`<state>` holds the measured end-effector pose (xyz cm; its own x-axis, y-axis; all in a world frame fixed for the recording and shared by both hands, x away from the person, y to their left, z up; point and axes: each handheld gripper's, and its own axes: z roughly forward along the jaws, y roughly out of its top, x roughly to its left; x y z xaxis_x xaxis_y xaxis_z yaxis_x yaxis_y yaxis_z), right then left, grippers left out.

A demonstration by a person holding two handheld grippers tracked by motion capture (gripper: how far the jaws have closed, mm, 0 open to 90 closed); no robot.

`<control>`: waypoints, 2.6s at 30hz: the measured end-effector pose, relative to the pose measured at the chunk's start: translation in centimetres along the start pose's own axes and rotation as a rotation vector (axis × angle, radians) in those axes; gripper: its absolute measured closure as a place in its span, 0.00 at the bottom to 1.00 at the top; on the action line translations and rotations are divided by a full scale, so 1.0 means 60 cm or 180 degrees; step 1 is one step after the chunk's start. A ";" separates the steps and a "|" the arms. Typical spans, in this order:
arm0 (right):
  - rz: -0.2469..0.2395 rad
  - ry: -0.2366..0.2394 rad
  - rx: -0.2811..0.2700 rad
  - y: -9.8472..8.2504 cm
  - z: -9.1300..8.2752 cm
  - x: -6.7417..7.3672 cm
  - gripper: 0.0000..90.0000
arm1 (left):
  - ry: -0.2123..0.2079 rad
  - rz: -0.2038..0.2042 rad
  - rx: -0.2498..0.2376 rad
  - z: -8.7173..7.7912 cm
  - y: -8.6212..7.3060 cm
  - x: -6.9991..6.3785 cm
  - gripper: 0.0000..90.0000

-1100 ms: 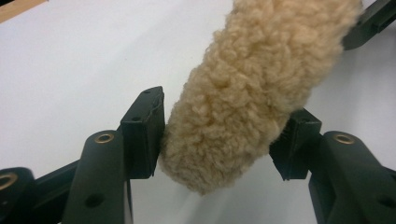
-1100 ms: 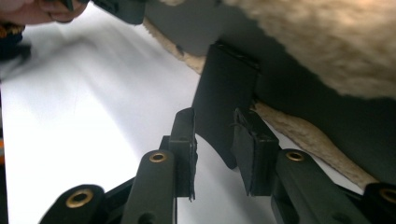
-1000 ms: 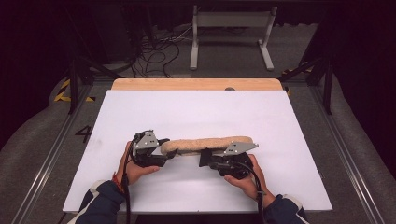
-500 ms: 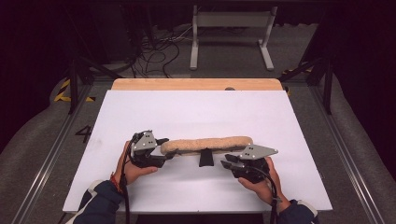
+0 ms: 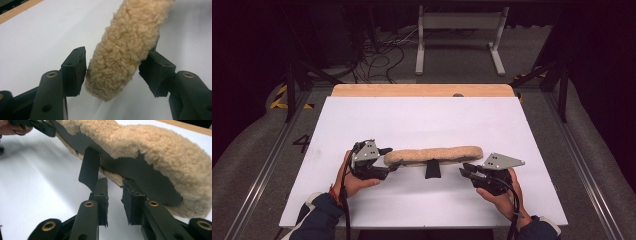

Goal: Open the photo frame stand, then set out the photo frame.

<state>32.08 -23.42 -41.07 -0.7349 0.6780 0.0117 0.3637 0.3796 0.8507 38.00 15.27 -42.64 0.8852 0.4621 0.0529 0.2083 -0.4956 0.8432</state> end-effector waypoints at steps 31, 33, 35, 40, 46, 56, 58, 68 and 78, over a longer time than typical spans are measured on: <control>0.0038 -0.0447 -0.0025 -0.001 -0.031 -0.025 1.00 | -0.0052 -0.0092 -0.0219 -0.014 0.004 0.004 0.46; 0.0071 -0.0477 -0.0034 -0.004 -0.036 -0.029 1.00 | -0.0069 -0.0072 -0.0203 -0.013 0.005 0.003 0.47; 0.0100 -0.0519 -0.0046 -0.007 -0.042 -0.034 0.99 | -0.0079 -0.0056 -0.0193 -0.013 0.005 0.001 0.49; 0.0181 -0.0618 -0.0076 -0.011 -0.051 -0.045 0.99 | -0.0097 -0.0104 -0.0182 -0.014 0.005 0.001 0.55; 0.0161 -0.0613 -0.0090 -0.009 -0.042 -0.051 0.99 | -0.0089 -0.0078 -0.0149 -0.018 0.005 -0.003 0.58; 0.0197 -0.0607 -0.0088 -0.009 -0.031 -0.060 0.99 | -0.0082 -0.0059 -0.0136 -0.020 0.004 -0.007 0.59; 0.0189 -0.0614 -0.0088 -0.008 -0.030 -0.061 0.99 | -0.0088 -0.0054 -0.0134 -0.021 0.004 -0.007 0.60; 0.0192 -0.0641 -0.0083 -0.005 -0.026 -0.064 0.99 | -0.0077 -0.0046 -0.0131 -0.021 0.004 -0.009 0.61; 0.0241 -0.0648 -0.0062 0.000 -0.011 -0.073 0.99 | 0.0028 0.0139 -0.0114 -0.023 0.004 -0.024 0.65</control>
<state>34.93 -26.80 -40.79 -0.5746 0.8179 -0.0287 0.4009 0.3119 0.8614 36.20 15.50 -41.78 0.8895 0.4471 0.0946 0.1544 -0.4889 0.8586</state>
